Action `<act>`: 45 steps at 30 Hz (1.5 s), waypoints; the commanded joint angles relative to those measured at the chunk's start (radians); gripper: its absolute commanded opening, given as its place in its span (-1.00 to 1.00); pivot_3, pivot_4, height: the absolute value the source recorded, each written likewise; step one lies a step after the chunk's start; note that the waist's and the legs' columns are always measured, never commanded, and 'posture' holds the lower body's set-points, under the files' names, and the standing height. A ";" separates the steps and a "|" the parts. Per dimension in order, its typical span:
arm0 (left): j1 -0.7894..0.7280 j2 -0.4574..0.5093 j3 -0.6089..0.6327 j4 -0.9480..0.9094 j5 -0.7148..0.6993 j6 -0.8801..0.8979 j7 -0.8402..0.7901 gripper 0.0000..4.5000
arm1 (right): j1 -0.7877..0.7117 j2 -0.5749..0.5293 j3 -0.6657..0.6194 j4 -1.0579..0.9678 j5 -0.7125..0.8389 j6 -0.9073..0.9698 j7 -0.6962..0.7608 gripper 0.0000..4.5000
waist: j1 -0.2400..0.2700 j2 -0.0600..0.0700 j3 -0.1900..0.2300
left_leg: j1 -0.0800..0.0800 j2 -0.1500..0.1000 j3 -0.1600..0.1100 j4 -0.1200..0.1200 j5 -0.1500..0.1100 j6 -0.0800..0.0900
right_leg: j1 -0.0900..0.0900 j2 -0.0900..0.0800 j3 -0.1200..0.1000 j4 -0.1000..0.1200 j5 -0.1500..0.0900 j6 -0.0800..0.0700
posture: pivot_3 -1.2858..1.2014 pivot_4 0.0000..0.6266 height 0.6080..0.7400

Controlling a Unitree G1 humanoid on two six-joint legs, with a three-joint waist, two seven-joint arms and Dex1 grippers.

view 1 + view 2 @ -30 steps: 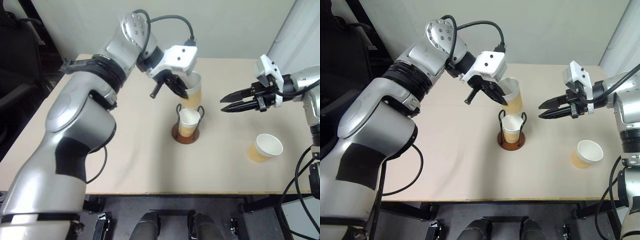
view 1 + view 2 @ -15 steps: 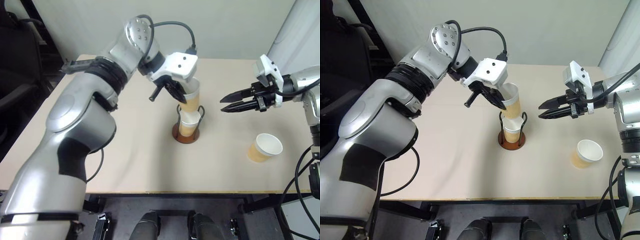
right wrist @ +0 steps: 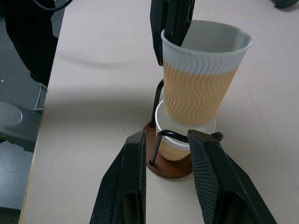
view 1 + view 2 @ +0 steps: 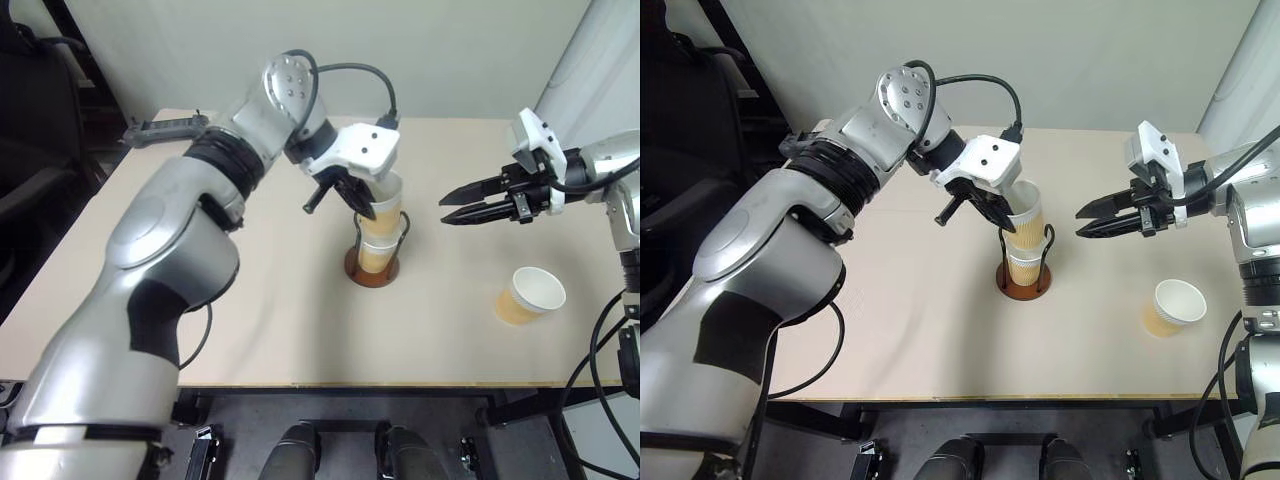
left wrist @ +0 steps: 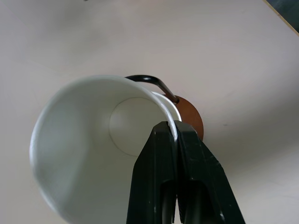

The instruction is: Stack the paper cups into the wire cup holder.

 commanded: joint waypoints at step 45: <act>0.005 0.113 0.343 -0.046 -0.151 0.295 -0.034 0.99 | 0.033 -0.121 -0.022 -0.063 -0.003 0.024 0.015 -0.39 | 0.000 0.000 0.000 | -0.001 -0.001 -0.001 -0.001 0.000 0.000 | 0.000 0.000 0.000 -0.002 -0.001 0.002 | 0.03 -0.52 1.00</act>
